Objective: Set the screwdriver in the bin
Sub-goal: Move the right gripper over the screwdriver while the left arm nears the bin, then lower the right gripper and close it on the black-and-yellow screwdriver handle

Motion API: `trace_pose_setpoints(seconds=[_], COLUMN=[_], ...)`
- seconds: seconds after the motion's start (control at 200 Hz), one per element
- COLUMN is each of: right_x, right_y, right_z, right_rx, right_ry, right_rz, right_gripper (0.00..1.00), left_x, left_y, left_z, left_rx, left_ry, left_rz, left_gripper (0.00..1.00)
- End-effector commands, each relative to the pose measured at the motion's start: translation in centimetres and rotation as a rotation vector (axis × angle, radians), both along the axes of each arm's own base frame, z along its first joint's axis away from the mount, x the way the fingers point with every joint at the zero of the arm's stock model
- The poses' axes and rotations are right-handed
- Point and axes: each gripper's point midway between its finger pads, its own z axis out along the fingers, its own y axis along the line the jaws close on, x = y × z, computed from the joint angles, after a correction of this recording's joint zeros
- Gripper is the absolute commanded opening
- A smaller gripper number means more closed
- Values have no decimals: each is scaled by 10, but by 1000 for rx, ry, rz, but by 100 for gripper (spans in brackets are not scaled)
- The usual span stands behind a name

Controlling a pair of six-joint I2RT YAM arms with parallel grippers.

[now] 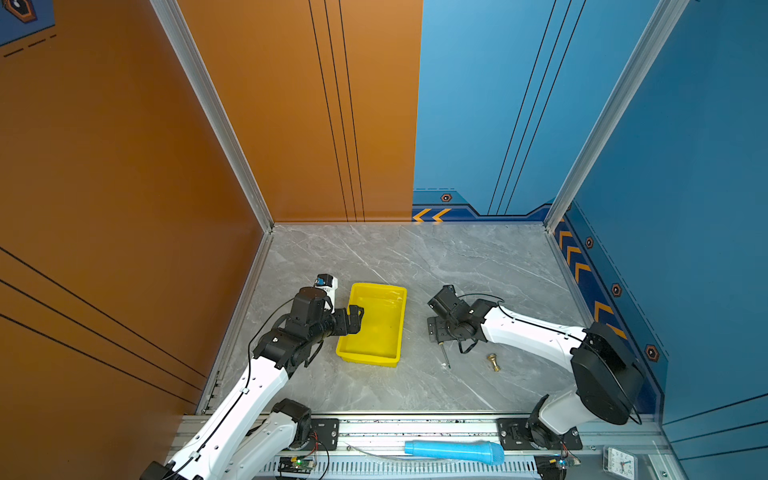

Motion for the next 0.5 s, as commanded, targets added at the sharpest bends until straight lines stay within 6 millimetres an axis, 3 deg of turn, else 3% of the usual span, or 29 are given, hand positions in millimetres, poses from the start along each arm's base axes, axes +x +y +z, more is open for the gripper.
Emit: trace_pose_setpoints(seconds=[0.0, 0.215, 0.496], right_x=[5, -1, 10], right_y=[16, 17, 23], right_z=[-2, -27, -38], right_rx=[25, 26, 9], right_ry=[11, 58, 68], right_rz=[45, 50, 69], right_gripper=[93, 83, 78], left_x=[-3, -7, -15], left_y=[-2, 0, 3], left_z=[2, -8, -16], left_rx=[-30, -30, -35], left_ry=[-8, 11, 30], left_rz=[8, 23, 38], left_gripper=[98, 98, 98])
